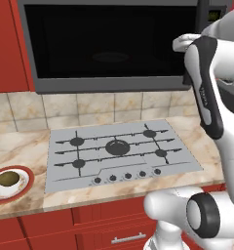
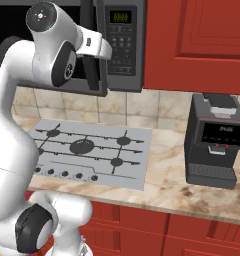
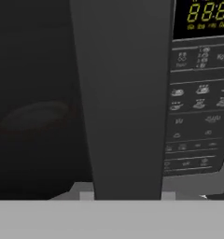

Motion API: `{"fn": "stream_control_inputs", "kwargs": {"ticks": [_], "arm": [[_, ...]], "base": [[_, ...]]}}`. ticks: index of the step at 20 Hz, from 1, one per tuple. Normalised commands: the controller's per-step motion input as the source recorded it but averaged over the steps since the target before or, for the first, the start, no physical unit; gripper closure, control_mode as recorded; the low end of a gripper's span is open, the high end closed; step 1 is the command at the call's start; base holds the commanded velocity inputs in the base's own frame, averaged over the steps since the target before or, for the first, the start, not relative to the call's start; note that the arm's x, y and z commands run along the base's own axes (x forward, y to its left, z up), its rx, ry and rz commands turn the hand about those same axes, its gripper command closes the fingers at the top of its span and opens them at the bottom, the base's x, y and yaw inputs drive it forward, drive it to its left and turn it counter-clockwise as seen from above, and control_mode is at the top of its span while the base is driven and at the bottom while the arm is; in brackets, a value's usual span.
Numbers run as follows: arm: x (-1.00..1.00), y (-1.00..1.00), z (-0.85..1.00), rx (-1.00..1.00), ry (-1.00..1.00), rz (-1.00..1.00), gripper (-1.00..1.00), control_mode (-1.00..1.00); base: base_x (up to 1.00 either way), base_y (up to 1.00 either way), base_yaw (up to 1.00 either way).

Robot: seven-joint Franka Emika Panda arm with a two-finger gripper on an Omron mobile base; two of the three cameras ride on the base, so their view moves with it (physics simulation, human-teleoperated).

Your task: Pick the potato from the counter and place it in the microwave. Then turn on the microwave.

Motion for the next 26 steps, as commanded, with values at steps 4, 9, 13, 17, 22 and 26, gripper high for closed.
{"fn": "stream_control_inputs", "kwargs": {"ticks": [4, 9, 13, 17, 22, 26], "arm": [[-1.0, 0.46, 0.03, 0.0, -0.05, -0.08, 1.0, -1.0], [-1.0, 0.5, 0.0, 0.0, -0.08, -0.13, 1.0, -1.0], [-1.0, 0.52, 0.0, 0.0, -0.07, -0.15, 1.0, -1.0], [-1.0, 0.55, 0.0, 0.0, -0.08, -0.15, 1.0, -1.0], [-1.0, 0.59, -0.03, 0.0, -0.07, -0.15, 1.0, -1.0], [-0.96, 0.56, -0.07, 0.0, -0.04, -0.14, 1.0, -1.0]], "base": [[0.0, 0.0, 0.0], [0.0, 0.0, 0.0], [0.0, 0.0, 0.0], [0.0, 0.0, 0.0], [0.0, 0.0, 0.0], [0.0, 0.0, 0.0]]}}
